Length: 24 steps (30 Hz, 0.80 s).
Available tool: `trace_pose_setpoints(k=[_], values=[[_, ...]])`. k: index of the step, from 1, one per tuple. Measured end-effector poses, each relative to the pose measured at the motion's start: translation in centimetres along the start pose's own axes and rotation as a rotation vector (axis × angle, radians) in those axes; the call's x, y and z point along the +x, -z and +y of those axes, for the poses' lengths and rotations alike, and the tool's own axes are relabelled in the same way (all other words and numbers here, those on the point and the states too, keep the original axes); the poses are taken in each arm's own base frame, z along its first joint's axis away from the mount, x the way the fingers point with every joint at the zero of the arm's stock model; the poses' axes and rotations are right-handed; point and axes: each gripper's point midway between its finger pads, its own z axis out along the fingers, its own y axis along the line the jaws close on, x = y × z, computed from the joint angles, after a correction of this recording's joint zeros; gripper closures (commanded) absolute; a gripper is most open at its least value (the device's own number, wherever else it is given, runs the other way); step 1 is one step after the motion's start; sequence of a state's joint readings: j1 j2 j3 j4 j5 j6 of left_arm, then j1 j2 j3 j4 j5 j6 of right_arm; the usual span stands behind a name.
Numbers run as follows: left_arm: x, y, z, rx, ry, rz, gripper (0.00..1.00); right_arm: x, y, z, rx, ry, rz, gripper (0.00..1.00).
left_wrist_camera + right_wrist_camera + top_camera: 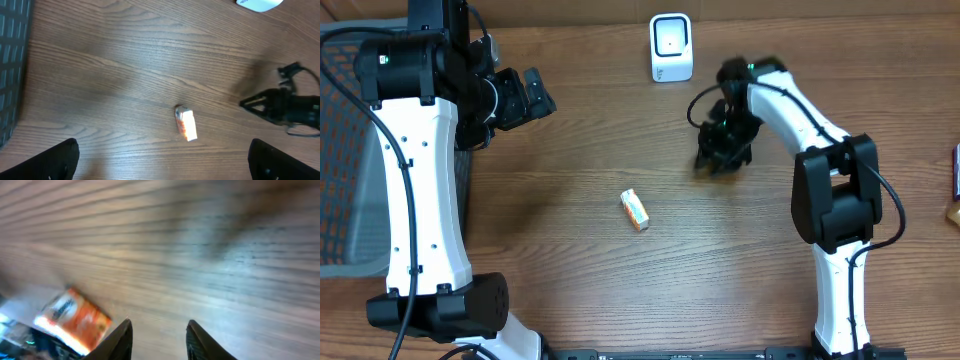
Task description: Scan the item barcode
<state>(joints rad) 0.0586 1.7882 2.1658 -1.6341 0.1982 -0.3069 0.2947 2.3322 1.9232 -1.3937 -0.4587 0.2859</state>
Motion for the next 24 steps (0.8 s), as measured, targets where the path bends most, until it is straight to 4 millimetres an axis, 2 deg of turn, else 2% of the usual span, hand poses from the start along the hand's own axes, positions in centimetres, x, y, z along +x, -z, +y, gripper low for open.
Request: trace_pose_setpoints(k=[3,6,7,8,13,15,20,24], values=[[0.0,0.0,0.0,0.000,0.000,-0.001,0.00,0.7,2.6,1.8,0.023,0.131,-0.014,0.63],[0.0,0.0,0.0,0.000,0.000,0.000,0.00,2.1,3.4,4.2,0.033,0.276,-0.006,0.55],[0.0,0.0,0.0,0.000,0.000,0.000,0.00,3.4,2.8,5.8,0.045,0.358,0.013,0.53],[0.0,0.0,0.0,0.000,0.000,0.000,0.00,3.7,2.6,6.2,0.050,0.385,0.019,0.53],[0.0,0.0,0.0,0.000,0.000,0.000,0.00,8.2,-1.2,10.2,0.154,0.589,0.074,0.52],[0.0,0.0,0.0,0.000,0.000,0.000,0.00,9.1,-2.4,11.1,0.214,0.629,0.061,0.52],[0.0,0.0,0.0,0.000,0.000,0.000,0.01,9.4,-4.1,12.3,0.370,0.661,-0.046,0.51],[0.0,0.0,0.0,0.000,0.000,-0.001,0.00,9.0,-4.3,12.6,0.468,0.659,-0.127,0.51]])
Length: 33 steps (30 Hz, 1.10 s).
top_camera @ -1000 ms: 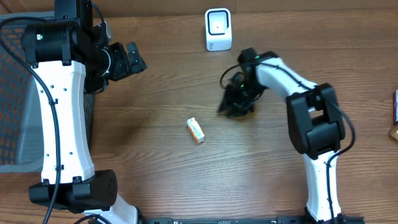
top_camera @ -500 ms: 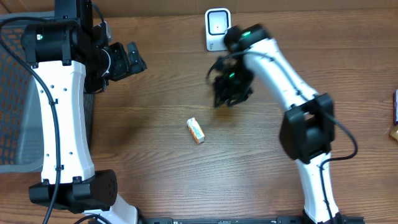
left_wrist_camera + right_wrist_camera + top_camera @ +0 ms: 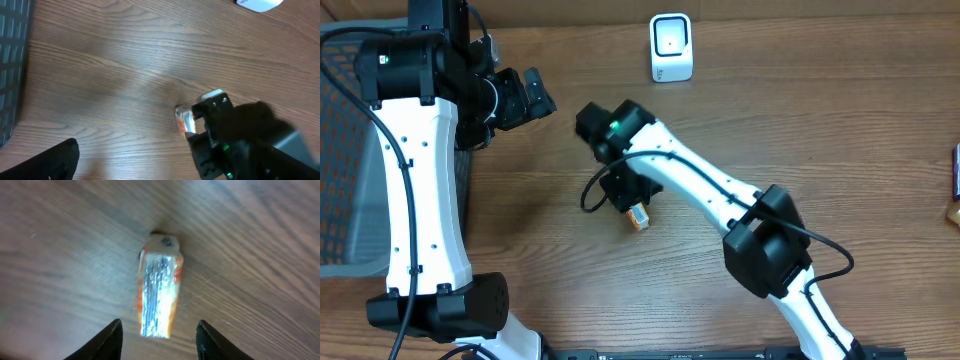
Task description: Scan the item barcode
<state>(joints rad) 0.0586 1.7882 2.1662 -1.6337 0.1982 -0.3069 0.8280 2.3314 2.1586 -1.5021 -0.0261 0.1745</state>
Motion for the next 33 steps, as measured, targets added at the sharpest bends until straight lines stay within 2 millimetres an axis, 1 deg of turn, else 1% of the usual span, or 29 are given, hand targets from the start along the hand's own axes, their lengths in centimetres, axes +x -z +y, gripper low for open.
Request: trace_pose_setpoints(k=[2,6,8,11,15,17,19,20,23,24,26,29,32,33], values=[[0.0,0.0,0.0,0.000,0.000,0.001,0.00,-0.3,0.0,0.3,0.044,0.002,-0.027,0.50],[0.0,0.0,0.0,0.000,0.000,0.001,0.00,-0.6,-0.4,1.6,0.088,0.027,-0.063,0.47],[0.0,0.0,0.0,0.000,0.000,0.000,0.00,-0.3,-0.9,2.0,0.113,0.035,-0.065,0.47],[0.0,0.0,0.0,0.000,0.000,0.001,0.00,0.3,-2.3,1.8,0.164,0.030,-0.052,0.47],[0.0,0.0,0.0,0.000,0.000,0.001,0.00,1.0,-4.4,0.4,0.219,0.011,-0.029,0.48],[0.0,0.0,0.0,0.000,0.000,0.000,0.00,1.1,-4.9,-0.2,0.235,0.003,-0.022,0.49],[0.0,0.0,0.0,0.000,0.000,0.001,0.00,1.3,-5.4,-1.2,0.257,-0.014,-0.011,0.56],[0.0,0.0,0.0,-0.001,0.000,0.001,0.00,1.3,-5.4,-1.4,0.259,-0.019,-0.010,0.58],[0.0,0.0,0.0,-0.001,0.000,0.001,0.00,1.0,-5.4,-2.7,0.266,-0.056,-0.013,0.70],[0.0,0.0,0.0,0.000,0.000,0.000,0.00,0.8,-5.3,-3.2,0.268,-0.068,-0.013,0.71],[0.0,0.0,0.0,0.000,0.000,0.000,0.00,0.6,-5.3,-4.3,0.271,-0.094,-0.012,0.70],[0.0,0.0,0.0,0.000,0.000,0.000,0.00,0.6,-5.2,-6.3,0.274,-0.143,0.002,0.60],[0.0,0.0,0.0,-0.001,0.000,0.001,0.00,0.7,-5.0,-8.2,0.281,-0.188,0.016,0.54],[0.0,0.0,0.0,0.000,0.000,0.000,0.00,0.7,-5.0,-8.8,0.283,-0.199,0.020,0.53]])
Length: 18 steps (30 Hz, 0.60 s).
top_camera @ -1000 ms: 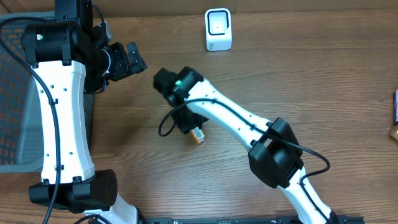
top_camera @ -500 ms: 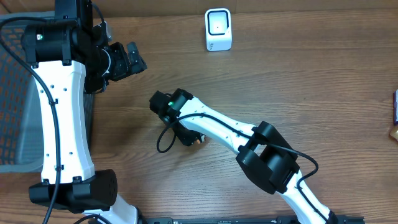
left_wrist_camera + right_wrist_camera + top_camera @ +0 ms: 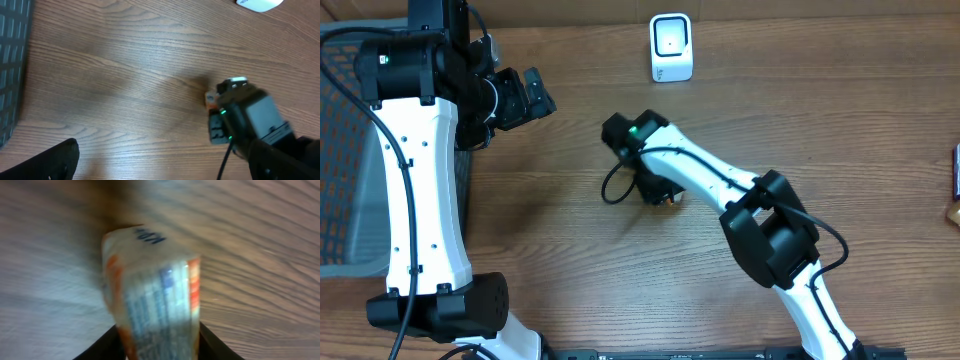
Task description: Scan the item barcode
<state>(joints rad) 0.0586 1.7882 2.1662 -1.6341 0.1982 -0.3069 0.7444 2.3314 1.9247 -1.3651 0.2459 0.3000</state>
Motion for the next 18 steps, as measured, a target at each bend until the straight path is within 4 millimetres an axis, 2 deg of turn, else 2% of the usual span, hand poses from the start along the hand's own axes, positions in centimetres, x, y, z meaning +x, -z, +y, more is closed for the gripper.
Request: trace_pose_setpoints(k=[7,13,16,18], values=[[0.0,0.0,0.0,0.000,0.000,0.000,0.01,-0.5,-1.1,-4.6,0.006,-0.108,0.047,0.51],[0.0,0.0,0.0,0.000,0.000,0.000,0.00,-0.1,-2.5,-10.8,0.024,-0.240,0.117,0.50],[0.0,0.0,0.0,0.000,0.000,0.000,0.00,0.2,-2.5,-12.9,0.042,-0.276,0.140,0.50],[0.0,0.0,0.0,0.000,0.000,0.000,0.00,-0.2,-1.7,-14.0,0.045,-0.295,0.129,0.50]])
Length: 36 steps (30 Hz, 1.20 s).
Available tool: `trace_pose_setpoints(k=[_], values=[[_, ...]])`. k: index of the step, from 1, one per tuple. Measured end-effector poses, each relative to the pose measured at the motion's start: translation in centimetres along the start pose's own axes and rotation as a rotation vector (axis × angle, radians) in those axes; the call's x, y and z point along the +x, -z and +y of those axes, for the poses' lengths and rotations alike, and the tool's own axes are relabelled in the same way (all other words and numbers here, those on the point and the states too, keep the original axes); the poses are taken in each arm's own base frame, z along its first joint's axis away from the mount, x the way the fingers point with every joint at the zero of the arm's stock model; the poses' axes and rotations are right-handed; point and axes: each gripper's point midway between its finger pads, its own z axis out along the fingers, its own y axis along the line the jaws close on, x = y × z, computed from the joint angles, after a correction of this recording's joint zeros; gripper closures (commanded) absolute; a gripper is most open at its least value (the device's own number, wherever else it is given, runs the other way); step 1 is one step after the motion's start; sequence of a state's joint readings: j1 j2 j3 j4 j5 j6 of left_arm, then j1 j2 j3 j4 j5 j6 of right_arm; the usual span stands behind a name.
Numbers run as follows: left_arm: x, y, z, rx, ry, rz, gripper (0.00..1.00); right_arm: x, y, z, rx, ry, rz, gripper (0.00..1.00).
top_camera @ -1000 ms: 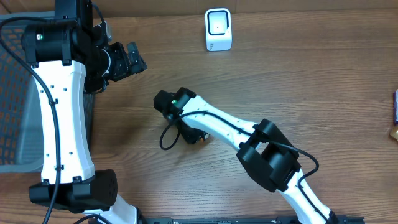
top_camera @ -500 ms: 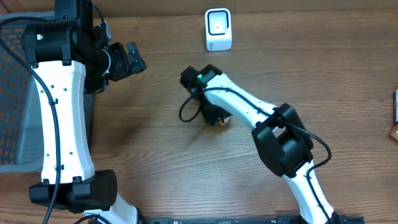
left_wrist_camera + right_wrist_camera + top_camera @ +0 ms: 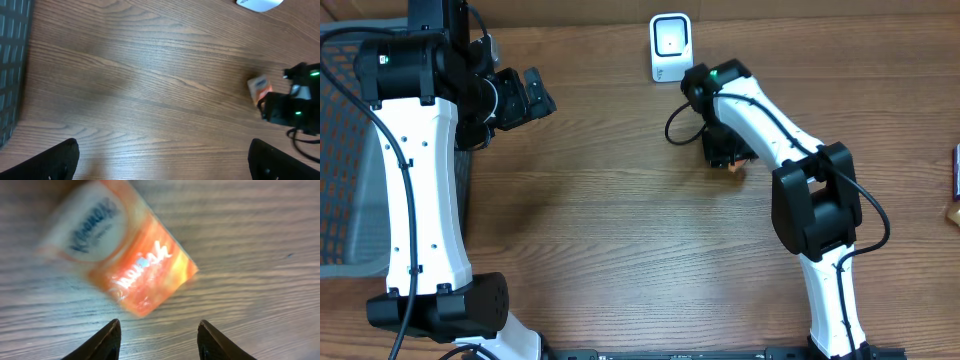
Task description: Scan the item barcode
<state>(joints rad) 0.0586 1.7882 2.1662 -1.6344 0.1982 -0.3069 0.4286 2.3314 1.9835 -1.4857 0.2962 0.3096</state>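
The item is a small orange and white tissue pack (image 3: 738,167). It lies on the wooden table below and right of the white barcode scanner (image 3: 671,47). My right gripper (image 3: 725,150) hovers over it, open. In the right wrist view the pack (image 3: 120,245) sits beyond the right gripper (image 3: 159,340), blurred, with nothing between the fingertips. My left gripper (image 3: 525,95) hangs open at the far left, high above the table. In the left wrist view the left gripper (image 3: 162,160) spreads wide, with the pack (image 3: 260,89) at the right and the scanner's edge (image 3: 257,4) at the top.
A grey mesh basket (image 3: 340,180) stands off the table's left edge. A dark object and a tan one (image 3: 956,190) lie at the far right edge. The right arm's cable (image 3: 678,125) loops beside its wrist.
My right gripper has moved from the table's middle up and right, to just below the scanner. The pack then filled the gap between its fingers; now it lies ahead of the open fingertips.
The pack first lay mid-table while my right gripper was off to the right, below the scanner. Then the gripper stood open over the pack, then had it between its fingers slightly further right. Now both are near the scanner. The left arm has not moved.
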Motion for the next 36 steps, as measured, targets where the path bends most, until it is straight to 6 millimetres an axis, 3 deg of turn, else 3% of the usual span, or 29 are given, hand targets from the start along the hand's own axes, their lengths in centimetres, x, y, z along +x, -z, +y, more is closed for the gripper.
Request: trace_pose_setpoints(k=[6,14,20,26,30,36], values=[[0.0,0.0,0.0,0.000,0.000,0.000,0.00,-2.1,3.3,0.4,-0.073,0.092,-0.089,0.50],[0.0,0.0,0.0,0.000,0.000,0.000,0.00,-4.6,3.0,1.7,-0.188,0.169,-0.172,0.49],[0.0,0.0,0.0,0.000,0.000,0.000,0.00,-6.3,1.2,-2.1,-0.375,0.084,-0.150,0.50],[0.0,0.0,0.0,0.000,0.000,0.000,0.00,-6.0,-0.5,-5.3,-0.613,0.070,-0.118,0.49],[0.0,0.0,0.0,0.000,0.000,0.000,0.00,-4.9,-1.2,-4.0,-0.691,0.132,-0.100,0.49],[0.0,0.0,0.0,0.000,0.000,0.000,0.00,-4.4,-0.3,-1.3,-0.742,0.244,-0.119,0.49]])
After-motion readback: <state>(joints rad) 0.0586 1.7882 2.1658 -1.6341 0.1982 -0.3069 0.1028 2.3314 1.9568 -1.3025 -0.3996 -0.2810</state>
